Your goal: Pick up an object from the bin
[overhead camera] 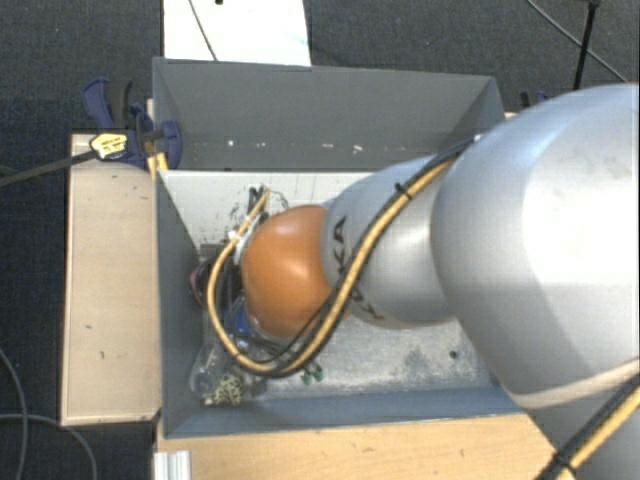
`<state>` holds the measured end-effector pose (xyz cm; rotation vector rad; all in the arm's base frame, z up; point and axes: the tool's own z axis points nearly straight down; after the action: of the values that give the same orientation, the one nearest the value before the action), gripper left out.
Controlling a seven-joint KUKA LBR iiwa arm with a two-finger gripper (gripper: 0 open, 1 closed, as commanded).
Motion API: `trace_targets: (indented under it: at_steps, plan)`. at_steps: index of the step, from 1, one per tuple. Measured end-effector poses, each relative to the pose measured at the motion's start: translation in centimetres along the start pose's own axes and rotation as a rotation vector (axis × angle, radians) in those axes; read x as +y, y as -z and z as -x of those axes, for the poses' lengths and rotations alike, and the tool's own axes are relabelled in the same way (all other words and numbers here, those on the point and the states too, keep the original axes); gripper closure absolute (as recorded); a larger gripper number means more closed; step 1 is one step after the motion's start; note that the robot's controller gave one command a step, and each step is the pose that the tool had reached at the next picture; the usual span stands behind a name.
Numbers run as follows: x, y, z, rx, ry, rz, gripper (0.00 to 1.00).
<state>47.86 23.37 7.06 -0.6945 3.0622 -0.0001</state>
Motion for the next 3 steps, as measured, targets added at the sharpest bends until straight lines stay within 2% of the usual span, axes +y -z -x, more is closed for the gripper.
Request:
trace_targets:
  at_steps: [1, 2, 3]
  plan:
    - [-0.7, 7.0, 0.2, -0.007, 0.003, 0.000, 1.00]
    - [-0.6, 6.6, 0.0, 0.000, -0.003, 0.001, 0.00]
    - [0.6, 0.2, 0.7, -0.009, -0.100, -0.005, 0.00]
